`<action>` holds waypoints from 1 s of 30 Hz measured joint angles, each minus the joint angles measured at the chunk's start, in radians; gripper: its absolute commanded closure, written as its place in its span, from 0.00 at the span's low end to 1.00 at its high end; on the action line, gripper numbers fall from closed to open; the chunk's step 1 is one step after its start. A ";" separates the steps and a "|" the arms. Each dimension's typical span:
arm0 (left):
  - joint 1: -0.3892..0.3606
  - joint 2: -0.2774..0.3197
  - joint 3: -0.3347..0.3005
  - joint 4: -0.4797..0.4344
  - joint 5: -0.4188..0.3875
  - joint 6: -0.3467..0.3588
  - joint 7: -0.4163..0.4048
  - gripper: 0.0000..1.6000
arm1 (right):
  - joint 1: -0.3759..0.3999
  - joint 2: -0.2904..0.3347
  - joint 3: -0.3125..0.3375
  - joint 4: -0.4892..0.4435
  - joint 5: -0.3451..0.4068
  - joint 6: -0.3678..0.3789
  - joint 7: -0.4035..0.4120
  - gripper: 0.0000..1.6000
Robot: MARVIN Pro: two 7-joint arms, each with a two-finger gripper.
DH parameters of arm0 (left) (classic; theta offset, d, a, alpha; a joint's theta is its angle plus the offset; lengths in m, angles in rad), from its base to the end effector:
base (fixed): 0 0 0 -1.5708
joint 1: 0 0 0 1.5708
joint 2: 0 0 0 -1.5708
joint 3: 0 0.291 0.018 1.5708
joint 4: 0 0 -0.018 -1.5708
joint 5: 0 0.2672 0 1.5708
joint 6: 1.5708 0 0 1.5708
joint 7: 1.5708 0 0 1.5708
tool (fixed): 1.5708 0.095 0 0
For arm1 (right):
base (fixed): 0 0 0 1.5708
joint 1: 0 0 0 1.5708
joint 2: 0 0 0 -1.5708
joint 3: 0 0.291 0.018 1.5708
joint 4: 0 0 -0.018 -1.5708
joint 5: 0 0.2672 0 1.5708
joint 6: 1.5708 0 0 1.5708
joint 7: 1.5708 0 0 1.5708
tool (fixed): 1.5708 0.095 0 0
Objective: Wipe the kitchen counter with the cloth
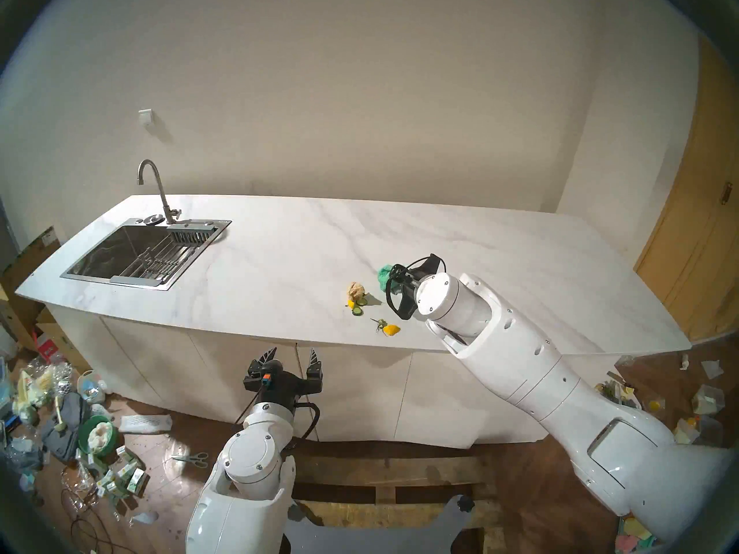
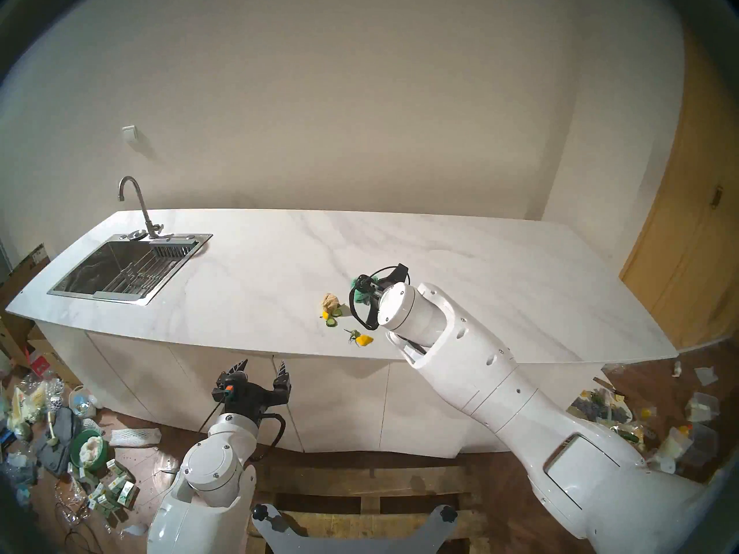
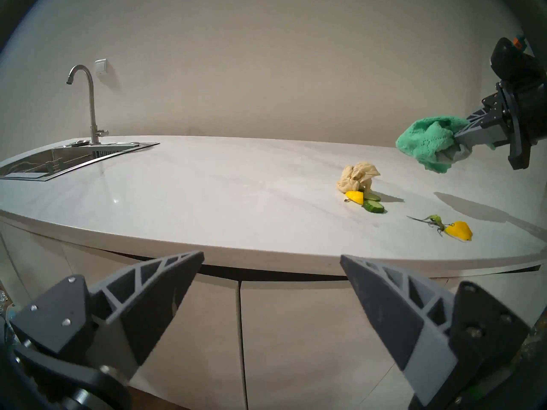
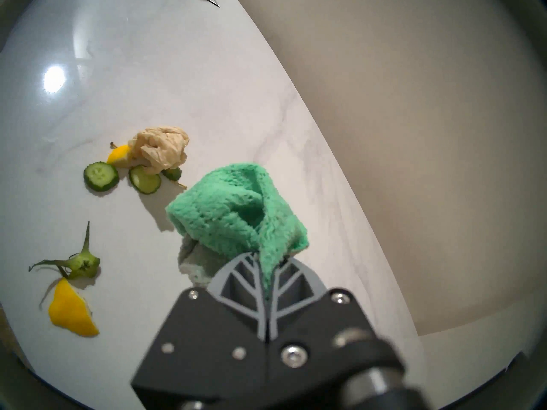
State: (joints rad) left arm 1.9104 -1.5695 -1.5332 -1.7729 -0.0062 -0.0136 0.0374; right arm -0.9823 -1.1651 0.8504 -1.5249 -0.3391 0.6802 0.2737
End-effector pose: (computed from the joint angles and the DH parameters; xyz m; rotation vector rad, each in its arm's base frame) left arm 0.2763 -0.0103 -0.3466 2.3489 0.0157 2.0737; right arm 0.4667 0.0642 -0.2284 1.9521 1.3226 1.4022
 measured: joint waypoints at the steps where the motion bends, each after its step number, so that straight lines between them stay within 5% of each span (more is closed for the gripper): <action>1: 0.000 0.000 0.000 0.000 0.000 0.000 0.000 0.00 | -0.003 0.011 0.001 -0.013 0.000 0.002 0.008 1.00; 17: -0.001 0.000 0.000 0.001 0.000 0.000 0.001 0.00 | -0.073 0.197 0.016 -0.227 0.028 0.035 0.166 1.00; 30: -0.001 0.000 0.000 0.000 0.000 0.000 0.001 0.00 | -0.173 0.300 0.054 -0.393 0.059 0.120 0.201 1.00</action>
State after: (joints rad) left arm 1.9099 -1.5695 -1.5330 -1.7725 -0.0061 -0.0136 0.0379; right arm -1.1553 -0.8649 0.9041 -1.9180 -0.2805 0.8001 0.4748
